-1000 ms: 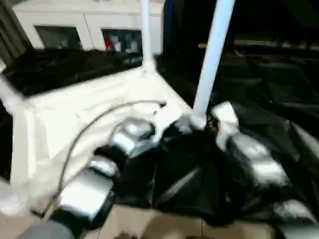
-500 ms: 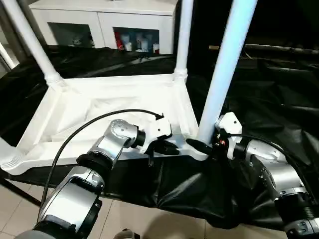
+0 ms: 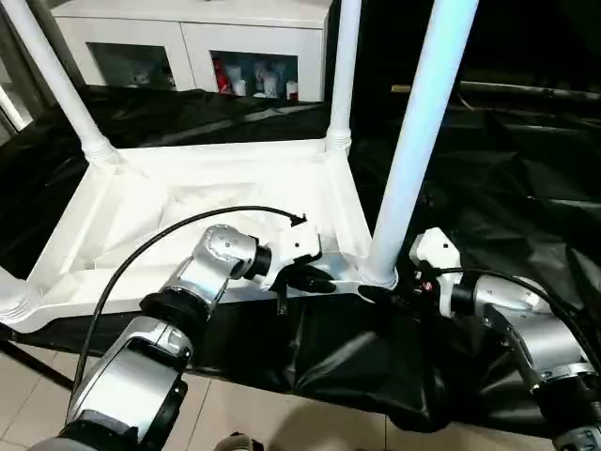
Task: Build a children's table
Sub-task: Rotate leg to tighten
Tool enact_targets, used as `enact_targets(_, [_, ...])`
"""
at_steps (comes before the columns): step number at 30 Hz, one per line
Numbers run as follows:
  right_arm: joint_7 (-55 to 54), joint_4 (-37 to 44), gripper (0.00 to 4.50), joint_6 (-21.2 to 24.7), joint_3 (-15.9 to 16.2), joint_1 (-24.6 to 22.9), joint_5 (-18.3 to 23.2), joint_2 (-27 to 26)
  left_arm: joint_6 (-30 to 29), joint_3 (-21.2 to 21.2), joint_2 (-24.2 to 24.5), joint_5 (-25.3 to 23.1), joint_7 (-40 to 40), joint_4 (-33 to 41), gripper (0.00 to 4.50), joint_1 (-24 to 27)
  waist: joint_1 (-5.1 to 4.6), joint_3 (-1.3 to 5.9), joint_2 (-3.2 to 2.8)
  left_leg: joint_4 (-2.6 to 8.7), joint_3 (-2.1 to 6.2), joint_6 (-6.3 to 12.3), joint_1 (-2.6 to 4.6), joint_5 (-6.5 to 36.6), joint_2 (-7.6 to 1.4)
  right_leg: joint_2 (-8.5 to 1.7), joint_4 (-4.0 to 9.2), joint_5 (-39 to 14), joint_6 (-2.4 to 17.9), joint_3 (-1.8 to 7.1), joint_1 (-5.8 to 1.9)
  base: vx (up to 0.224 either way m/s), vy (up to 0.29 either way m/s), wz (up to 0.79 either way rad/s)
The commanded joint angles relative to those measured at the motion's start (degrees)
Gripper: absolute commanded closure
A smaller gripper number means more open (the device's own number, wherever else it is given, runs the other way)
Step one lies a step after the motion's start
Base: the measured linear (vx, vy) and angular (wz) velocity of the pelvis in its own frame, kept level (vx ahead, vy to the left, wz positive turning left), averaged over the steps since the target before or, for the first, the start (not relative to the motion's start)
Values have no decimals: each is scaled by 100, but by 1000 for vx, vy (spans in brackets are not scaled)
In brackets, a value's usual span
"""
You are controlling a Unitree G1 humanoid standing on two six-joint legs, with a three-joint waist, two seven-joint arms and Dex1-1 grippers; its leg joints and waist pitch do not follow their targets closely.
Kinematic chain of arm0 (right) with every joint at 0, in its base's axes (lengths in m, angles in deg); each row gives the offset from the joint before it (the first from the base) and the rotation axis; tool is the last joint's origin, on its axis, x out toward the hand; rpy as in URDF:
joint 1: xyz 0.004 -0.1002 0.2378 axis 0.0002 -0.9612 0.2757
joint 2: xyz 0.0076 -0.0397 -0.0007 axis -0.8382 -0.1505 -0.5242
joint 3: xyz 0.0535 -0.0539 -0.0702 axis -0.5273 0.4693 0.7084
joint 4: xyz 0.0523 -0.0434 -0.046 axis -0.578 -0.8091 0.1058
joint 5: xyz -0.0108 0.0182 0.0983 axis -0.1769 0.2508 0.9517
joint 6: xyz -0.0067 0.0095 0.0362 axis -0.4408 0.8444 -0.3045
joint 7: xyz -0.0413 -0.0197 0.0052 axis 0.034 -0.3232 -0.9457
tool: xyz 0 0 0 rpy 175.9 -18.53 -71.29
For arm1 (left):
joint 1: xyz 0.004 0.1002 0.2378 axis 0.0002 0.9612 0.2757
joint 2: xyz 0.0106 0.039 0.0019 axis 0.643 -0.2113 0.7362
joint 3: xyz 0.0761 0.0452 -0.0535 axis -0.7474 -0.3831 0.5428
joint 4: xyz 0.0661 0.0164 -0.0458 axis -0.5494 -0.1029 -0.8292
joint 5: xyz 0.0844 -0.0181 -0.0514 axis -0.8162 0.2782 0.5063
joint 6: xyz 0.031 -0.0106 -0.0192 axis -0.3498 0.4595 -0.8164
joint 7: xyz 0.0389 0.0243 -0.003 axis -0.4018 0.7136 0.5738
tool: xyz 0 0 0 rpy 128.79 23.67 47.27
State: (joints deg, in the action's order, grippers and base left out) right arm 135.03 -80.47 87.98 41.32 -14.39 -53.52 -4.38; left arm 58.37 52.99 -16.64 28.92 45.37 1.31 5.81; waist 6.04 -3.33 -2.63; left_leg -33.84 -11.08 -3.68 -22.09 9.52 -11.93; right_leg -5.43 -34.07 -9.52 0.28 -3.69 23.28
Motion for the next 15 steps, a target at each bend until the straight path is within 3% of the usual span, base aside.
enact_targets(1, [-21, 17, 59, 27, -109, 101, 56, -10, -1, 4, 56, 66, 70, 227, 450, -38, -21, 422, 76, 396, 56, 346, 112, 1438, -118, -269, 425, -1508, 1211, 179, -277, 0, 0, 0])
enact_targets(7, [35, 100, 59, 129, -99, 107, 158, -50, -47, -12, 92, 63, 102, 282, 450, -5, -36, 434, 72, 383, 53, 390, 101, 1330, -118, -261, 391, -1209, 1300, 177, -287, 0, 0, 0])
enact_targets(15, [122, 50, 135, 155, -84, 94, 193, -95, -106, -21, 120, 59, 127, 331, 450, 16, -39, 431, 71, 379, 50, 394, 97, 1321, -111, -263, 396, -1277, 1292, 176, -291, 0, 0, 0])
